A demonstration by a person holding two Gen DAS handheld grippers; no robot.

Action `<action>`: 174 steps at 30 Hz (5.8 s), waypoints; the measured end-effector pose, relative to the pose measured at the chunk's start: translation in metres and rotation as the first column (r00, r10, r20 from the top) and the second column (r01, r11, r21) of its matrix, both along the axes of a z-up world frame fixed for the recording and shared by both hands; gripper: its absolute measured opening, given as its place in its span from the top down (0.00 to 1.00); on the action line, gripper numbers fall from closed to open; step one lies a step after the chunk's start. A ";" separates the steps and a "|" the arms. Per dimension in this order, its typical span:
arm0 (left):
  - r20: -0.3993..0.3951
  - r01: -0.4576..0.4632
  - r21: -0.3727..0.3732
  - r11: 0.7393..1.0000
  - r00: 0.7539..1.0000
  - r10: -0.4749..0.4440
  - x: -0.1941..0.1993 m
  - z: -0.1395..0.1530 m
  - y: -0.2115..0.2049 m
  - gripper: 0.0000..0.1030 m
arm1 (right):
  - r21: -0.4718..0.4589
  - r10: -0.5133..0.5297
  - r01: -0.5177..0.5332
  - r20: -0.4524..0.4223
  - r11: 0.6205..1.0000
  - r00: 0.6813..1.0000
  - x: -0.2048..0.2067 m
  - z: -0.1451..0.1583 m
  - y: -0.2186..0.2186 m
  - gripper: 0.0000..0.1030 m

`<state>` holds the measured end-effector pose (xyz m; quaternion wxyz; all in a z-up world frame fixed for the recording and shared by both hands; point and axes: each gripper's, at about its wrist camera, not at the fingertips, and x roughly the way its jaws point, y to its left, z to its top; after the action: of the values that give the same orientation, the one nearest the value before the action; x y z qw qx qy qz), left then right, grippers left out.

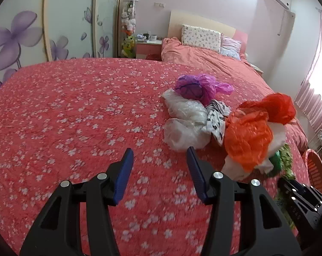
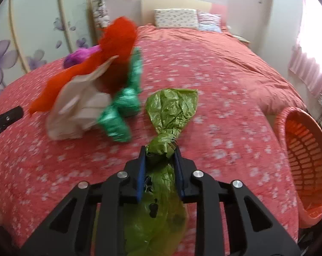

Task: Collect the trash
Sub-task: 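Move the right tool back to the bed and grasp the green plastic bag, then grasp the clear plastic bag on the quilt with the left tool, then carry the clear bag in the left tool while the right tool carries the green bag toward the basket, then open both tools over the orange basket to drop the clear and green bags, then move the right tool back to the bed and grasp the green plastic wrap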

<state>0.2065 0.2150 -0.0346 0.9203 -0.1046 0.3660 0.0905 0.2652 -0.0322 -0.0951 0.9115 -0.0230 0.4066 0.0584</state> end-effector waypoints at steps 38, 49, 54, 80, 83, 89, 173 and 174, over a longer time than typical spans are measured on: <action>-0.086 0.045 -0.047 0.998 0.995 -0.049 0.058 -0.005 0.012 0.64 | -0.010 -0.062 0.062 0.060 0.998 0.996 -0.003 0.014 -0.034 0.77; -0.029 0.063 -0.026 0.998 0.998 -0.064 0.013 0.015 0.012 0.64 | 0.004 -0.064 0.064 0.140 0.998 0.988 -0.029 0.043 -0.042 0.77; -0.019 0.100 -0.033 0.994 0.995 -0.101 0.003 0.023 0.000 0.64 | 0.016 -0.070 0.069 0.169 0.998 0.983 -0.039 0.052 -0.049 0.77; 0.069 0.437 0.006 0.899 0.897 -0.437 -0.028 0.054 -0.154 0.63 | 0.076 -0.236 0.225 0.241 0.971 0.941 -0.077 0.076 -0.139 0.77; 0.070 0.480 0.002 0.877 0.875 -0.479 -0.026 0.052 -0.176 0.63 | 0.082 -0.262 0.249 0.242 0.965 0.934 -0.078 0.075 -0.151 0.77; 0.066 0.543 -0.025 0.839 0.839 -0.541 -0.019 0.045 -0.210 0.63 | 0.094 -0.321 0.307 0.241 0.947 0.916 -0.079 0.073 -0.185 0.77; 0.083 0.286 0.019 0.958 0.955 -0.286 -0.009 0.044 -0.102 0.42 | 0.065 -0.046 0.035 0.173 0.997 0.984 -0.013 0.043 -0.075 0.53; 0.083 0.266 0.018 0.964 0.960 -0.266 -0.010 0.044 -0.093 0.42 | 0.071 -0.025 0.014 0.166 0.997 0.986 -0.010 0.044 -0.064 0.53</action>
<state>0.1966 0.1224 0.0093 0.9392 -0.0552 0.3370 -0.0372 0.2556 -0.0957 -0.0515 0.9431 0.0078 0.3266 0.0614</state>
